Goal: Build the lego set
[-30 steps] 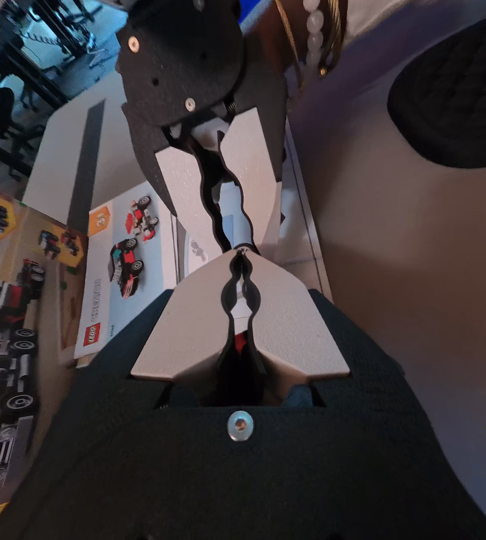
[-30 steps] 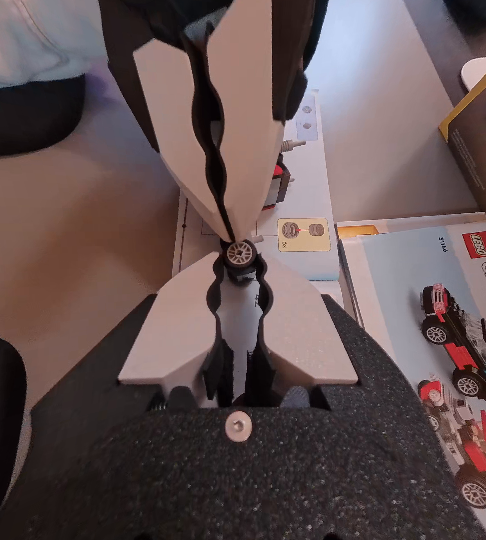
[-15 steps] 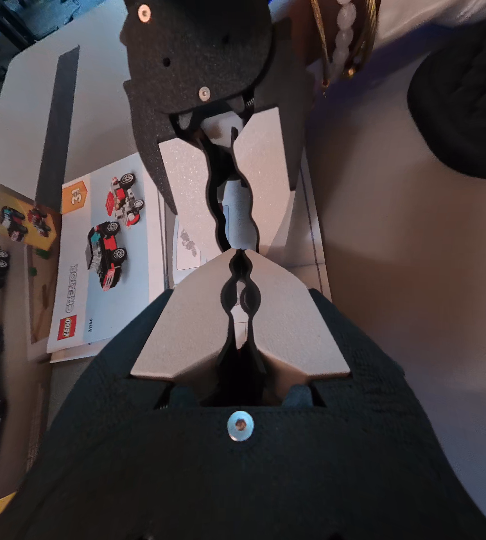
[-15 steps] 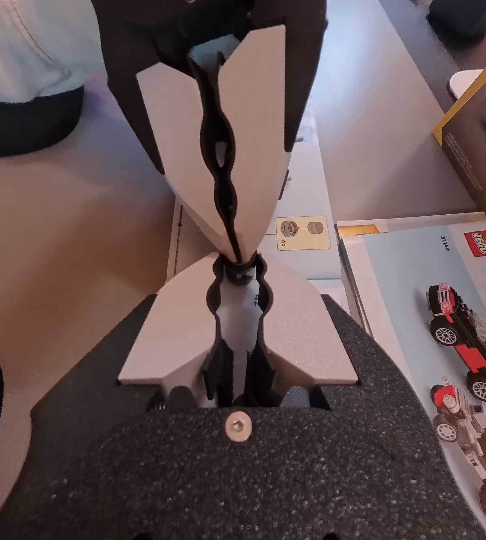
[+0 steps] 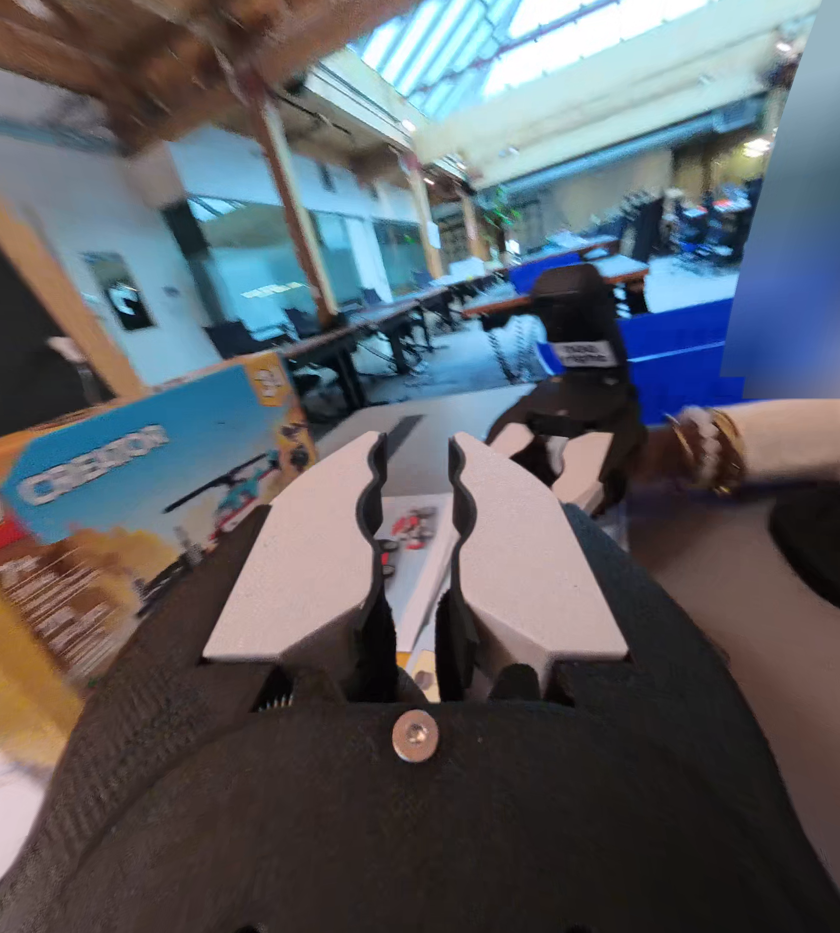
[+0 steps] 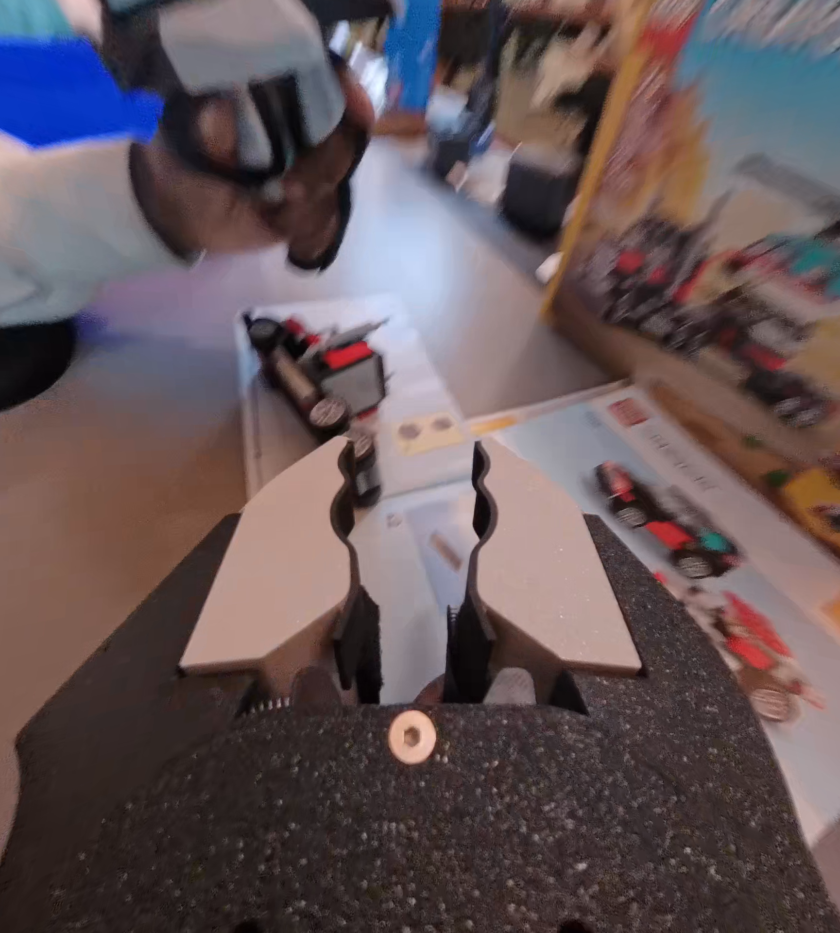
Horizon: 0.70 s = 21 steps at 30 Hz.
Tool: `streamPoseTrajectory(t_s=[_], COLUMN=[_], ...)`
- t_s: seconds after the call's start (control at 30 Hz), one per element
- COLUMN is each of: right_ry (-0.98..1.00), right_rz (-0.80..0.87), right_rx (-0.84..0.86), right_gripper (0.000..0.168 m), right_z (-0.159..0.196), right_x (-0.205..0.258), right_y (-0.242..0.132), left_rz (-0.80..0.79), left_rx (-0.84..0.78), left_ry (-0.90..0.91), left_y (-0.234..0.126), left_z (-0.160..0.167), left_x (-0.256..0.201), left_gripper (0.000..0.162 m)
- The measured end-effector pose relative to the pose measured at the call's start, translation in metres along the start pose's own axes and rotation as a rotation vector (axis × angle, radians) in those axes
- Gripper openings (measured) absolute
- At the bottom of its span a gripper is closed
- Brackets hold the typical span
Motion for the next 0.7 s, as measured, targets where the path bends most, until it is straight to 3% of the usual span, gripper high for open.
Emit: streamPoseTrajectory(t_s=[0.07,0.13,0.33,0.63,0.7], right_ry=[-0.065,-0.102,-0.198,-0.157,-0.126], right_rz=[0.105,0.146,0.117,0.017,0.021], right_rx=[-0.189,-0.275,-0.279,-0.259,-0.273], right_gripper=[0.039,0.032,0.032,0.03,0.016], right_z=[-0.009,-0.007,-0.004,0.004,0.005], right_x=[0.0,0.0,0.012,0.031,0.033], right_y=[-0.01,-0.017,-0.018,-0.034,-0.04], left_rz=[-0.094,-0.157,-0.268,-0.133,-0.121], left_rx=[-0.003,0.02,0.133,0.115,0.127], left_ry=[0.013,0.05,0.165,0.066,0.043], left_y=[-0.012,-0.019,-0.024,-0.017,-0.016], left_z=[0.003,0.008,0.024,0.017,0.019], left_x=[0.004,0.007,0.01,0.002,-0.001], left_gripper=[0.023,0.023,0.025,0.025,0.023])
Point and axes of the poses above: each gripper's, where its closed fingertips meet, y out along the fingers, z out of its underside, x = y × z across the jaws, the point moved 7 cm from there along -y, back along the fingers, and after that the axes turned 15 degrees about y, right-handed, at the moved point
